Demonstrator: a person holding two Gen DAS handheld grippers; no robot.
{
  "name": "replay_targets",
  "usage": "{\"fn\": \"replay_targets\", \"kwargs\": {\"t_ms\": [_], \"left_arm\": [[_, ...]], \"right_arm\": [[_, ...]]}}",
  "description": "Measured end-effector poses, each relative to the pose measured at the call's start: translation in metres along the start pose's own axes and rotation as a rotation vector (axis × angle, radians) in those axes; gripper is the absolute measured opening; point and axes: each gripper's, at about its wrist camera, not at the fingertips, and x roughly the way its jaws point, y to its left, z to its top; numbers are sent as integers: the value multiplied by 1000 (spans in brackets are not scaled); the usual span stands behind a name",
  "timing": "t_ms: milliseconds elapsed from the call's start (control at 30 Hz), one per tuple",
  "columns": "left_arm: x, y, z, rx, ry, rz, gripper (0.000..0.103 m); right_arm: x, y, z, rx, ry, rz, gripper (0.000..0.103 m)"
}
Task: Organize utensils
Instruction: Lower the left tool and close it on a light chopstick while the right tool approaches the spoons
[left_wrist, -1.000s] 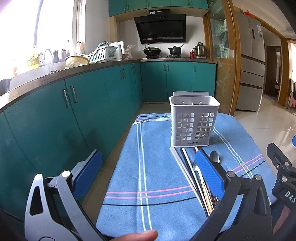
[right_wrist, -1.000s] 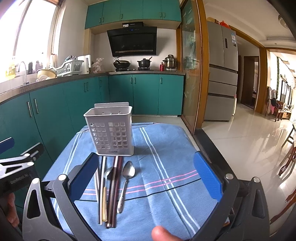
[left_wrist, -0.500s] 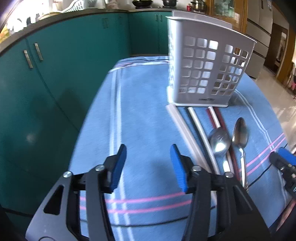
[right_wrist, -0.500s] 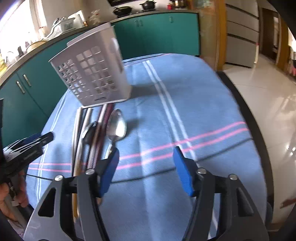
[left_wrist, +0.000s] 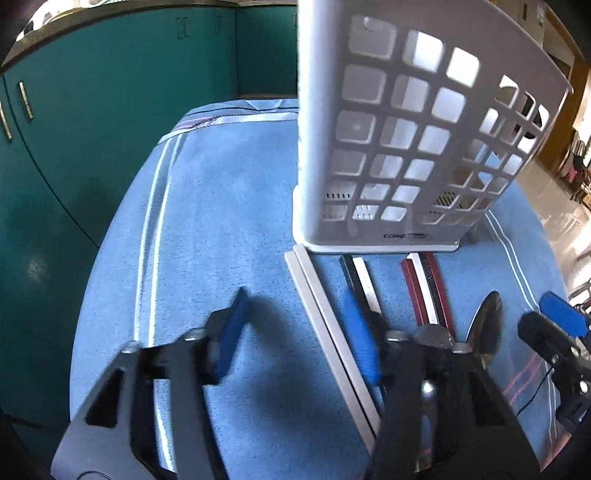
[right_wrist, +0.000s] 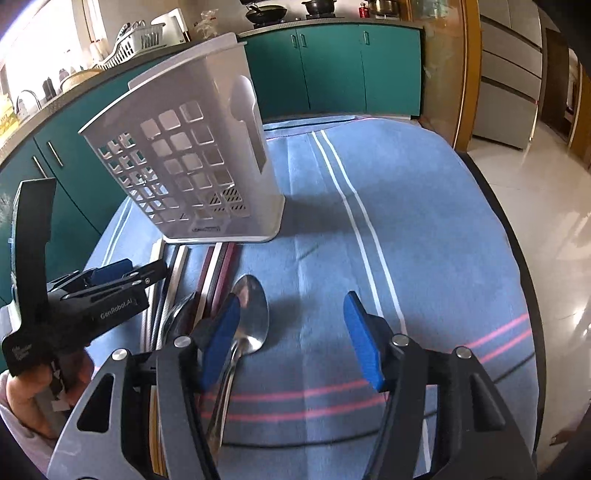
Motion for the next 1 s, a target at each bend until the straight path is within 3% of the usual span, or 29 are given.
{"fn": "replay_targets", "kwargs": {"t_ms": [67,100,267,333,400,467,533,633,667,767,800,933,1000], "left_arm": [[2,-1,1,8,-3,-8,31],[2,0,1,11,-6,-18,20],[-9,2,-6,11,-12,-19,18],[-20,6,-10,9,-30,-12,5],[-33,12,-14,7,-49,-15,0],[-41,18,-19,5,-66,4,0],[-45,25,-23,-1,-67,22,0],[-47,31,-28,-2,-66,33,0],[-47,32,-29,-1,-66,41,5],[-40,33,-29,-9,-55,43,35],[-39,31,-28,-16,-53,36,40],[-29,21,-25,-5,-45,17,52],[-24,13,-25,9,-38,16,55]], "right_arm": [[7,1,3,-3,9,2,59],[9,2,3,-4,12,2,59],[21,11,5,-15,26,-1,59],[24,14,5,-22,34,3,59],[23,17,3,-38,30,7,45],[22,22,-2,-63,38,12,17],[23,22,-7,-60,46,26,8],[22,20,-10,-55,38,22,8],[21,18,-10,-50,34,13,8],[17,13,-7,-27,18,10,8],[16,12,-8,-24,13,5,8],[13,11,-5,-23,-1,-19,42],[17,9,-5,-30,-1,-25,44]]}}
